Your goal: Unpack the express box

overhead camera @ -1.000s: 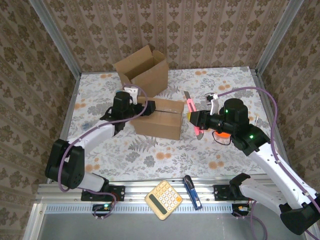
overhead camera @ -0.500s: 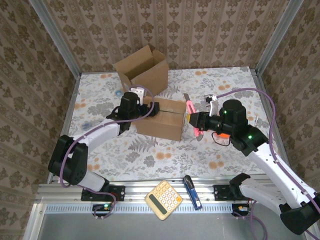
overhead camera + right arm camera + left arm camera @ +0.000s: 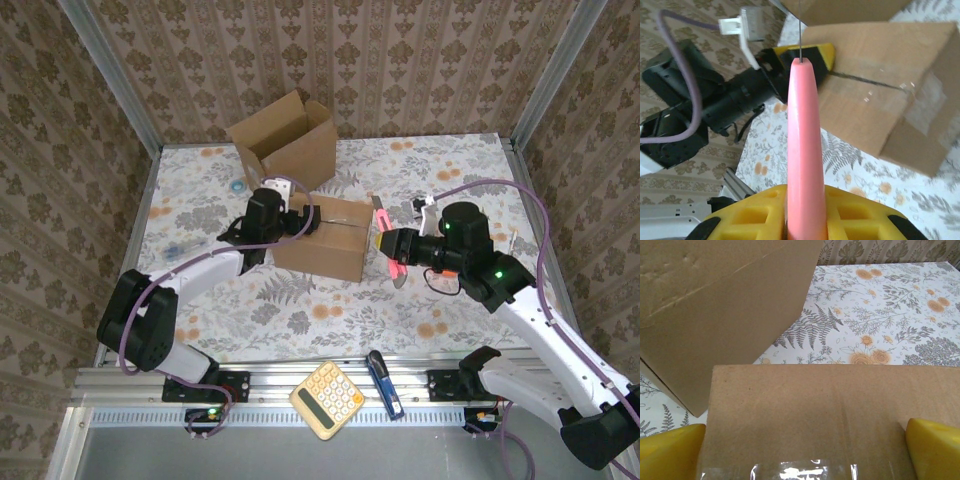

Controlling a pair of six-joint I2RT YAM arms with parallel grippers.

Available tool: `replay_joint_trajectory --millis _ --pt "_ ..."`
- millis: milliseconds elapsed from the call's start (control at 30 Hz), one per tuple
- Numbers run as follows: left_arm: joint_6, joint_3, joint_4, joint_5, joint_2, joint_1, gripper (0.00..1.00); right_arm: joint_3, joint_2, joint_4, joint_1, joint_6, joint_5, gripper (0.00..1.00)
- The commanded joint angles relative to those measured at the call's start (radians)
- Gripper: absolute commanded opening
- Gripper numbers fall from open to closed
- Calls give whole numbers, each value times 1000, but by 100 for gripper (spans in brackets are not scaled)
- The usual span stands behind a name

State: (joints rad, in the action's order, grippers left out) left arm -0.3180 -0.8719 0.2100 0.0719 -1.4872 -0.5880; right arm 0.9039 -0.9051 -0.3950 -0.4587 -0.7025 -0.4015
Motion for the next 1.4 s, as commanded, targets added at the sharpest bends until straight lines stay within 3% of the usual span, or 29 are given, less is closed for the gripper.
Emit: replay_joint_trajectory --millis 0,700,1367 --pt "13 52 -135 2 -34 -4 100 -36 29 -86 7 -79 50 0" --pt "-12 44 -180 -66 -85 -4 95 -128 -90 28 76 -135 -94 0" --pt "-16 52 -171 -69 -83 -4 96 -140 -150 84 85 -137 -117 0"
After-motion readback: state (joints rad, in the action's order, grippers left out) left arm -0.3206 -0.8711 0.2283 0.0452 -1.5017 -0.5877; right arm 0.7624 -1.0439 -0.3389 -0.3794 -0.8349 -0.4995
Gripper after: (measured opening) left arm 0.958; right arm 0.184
